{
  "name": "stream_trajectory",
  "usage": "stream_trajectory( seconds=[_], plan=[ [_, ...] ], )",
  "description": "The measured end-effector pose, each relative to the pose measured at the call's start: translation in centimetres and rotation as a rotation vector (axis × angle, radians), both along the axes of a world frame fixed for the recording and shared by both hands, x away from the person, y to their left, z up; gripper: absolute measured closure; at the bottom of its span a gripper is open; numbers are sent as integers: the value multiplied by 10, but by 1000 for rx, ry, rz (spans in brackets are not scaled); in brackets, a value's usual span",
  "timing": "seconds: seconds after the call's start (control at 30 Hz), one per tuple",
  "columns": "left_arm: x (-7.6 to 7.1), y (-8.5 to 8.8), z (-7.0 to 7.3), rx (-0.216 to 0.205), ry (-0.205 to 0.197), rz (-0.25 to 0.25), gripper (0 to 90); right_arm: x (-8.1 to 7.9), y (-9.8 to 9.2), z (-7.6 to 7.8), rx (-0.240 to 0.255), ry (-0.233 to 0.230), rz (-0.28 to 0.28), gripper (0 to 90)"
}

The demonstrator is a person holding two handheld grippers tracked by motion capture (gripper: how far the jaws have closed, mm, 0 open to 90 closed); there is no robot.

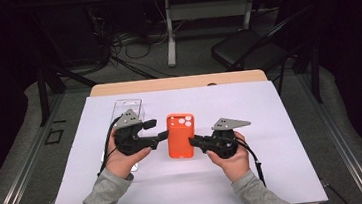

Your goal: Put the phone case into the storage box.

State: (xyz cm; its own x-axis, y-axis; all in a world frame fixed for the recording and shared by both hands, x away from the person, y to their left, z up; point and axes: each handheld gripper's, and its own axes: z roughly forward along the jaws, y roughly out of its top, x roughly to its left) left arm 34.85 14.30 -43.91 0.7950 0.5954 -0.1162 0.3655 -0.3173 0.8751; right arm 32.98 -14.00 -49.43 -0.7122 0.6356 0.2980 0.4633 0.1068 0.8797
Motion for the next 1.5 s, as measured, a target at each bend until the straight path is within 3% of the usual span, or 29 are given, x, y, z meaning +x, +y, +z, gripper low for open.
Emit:
stream_trajectory(
  seconds=[0.33, 0.67, 1.0, 1.23, 1.37, 1.5],
  plan=[
    [-2, -2, 2, 29, -27, 7, 399, -1, 4, -2, -18, 20, 6, 821],
    [-8, -4, 6, 96, -85, 46, 406, -3, 10, -2, -60, -4, -8, 821],
    [-12, -9, 7, 178, -155, 72, 432, -3, 15, -2, -84, 15, -17, 821],
    [-14, -10, 9, 188, -181, 76, 453, -4, 18, 3, -91, 11, -24, 821],
    [-15, -9, 11, 195, -192, 80, 456, -3, 24, 7, -134, -6, -34, 821],
    [-15, -7, 12, 211, -200, 94, 456, -2, 28, 7, -140, -5, -33, 821]
  ],
)
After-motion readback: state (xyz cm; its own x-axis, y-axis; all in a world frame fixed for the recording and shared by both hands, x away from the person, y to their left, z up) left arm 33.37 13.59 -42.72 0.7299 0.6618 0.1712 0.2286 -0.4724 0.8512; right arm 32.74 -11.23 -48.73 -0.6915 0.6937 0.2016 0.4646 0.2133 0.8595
